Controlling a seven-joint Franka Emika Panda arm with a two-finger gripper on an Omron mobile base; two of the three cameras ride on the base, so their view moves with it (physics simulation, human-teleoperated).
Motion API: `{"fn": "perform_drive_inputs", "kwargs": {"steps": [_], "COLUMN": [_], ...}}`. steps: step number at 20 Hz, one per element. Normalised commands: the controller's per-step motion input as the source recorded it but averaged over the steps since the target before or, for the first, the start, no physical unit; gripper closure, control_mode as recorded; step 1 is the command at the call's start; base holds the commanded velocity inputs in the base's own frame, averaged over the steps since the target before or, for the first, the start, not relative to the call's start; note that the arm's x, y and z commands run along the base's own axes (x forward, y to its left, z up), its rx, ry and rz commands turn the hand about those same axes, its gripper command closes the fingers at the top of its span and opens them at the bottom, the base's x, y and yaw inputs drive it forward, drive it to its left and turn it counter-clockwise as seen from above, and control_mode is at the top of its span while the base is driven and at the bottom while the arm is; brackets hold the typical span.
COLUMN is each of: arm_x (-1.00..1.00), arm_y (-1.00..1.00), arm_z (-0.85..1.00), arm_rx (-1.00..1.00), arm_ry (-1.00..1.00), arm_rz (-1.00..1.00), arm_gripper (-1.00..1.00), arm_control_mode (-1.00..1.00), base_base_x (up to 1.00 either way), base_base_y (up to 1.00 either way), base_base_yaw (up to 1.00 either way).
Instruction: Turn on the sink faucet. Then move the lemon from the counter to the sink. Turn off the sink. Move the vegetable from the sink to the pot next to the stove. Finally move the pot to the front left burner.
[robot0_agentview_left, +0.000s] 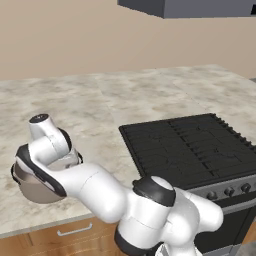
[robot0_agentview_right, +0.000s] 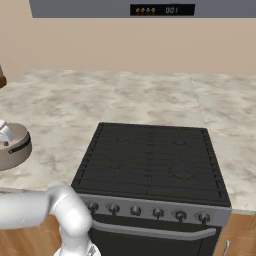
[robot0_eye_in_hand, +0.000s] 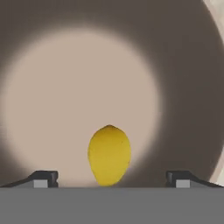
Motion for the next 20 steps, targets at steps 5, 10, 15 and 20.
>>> {"fn": "perform_drive_inputs", "kwargs": {"steps": [5, 10, 15, 20], "arm_x": [-0.15, -0.28, -0.26, -0.03], "arm_y": [-0.09, -0.41, -0.55, -0.44], "arm_z": [0.41, 0.12, 0.00, 0.00], "arm_rx": [0.00, 0.04, 0.09, 0.06], "arm_ry": [-0.06, -0.02, -0.02, -0.04], "arm_rz": [-0.02, -0.11, -0.13, -0.10], "arm_gripper": [-1.00, -1.00, -1.00, -1.00], "arm_control_mode": [-1.00, -1.00, -1.00, -1.00], "base_base_x": [0.00, 0.00, 0.00, 0.00], "base_base_y": [0.00, 0.00, 0.00, 0.00], "base_base_yaw": [0.00, 0.00, 0.00, 0.00]}}
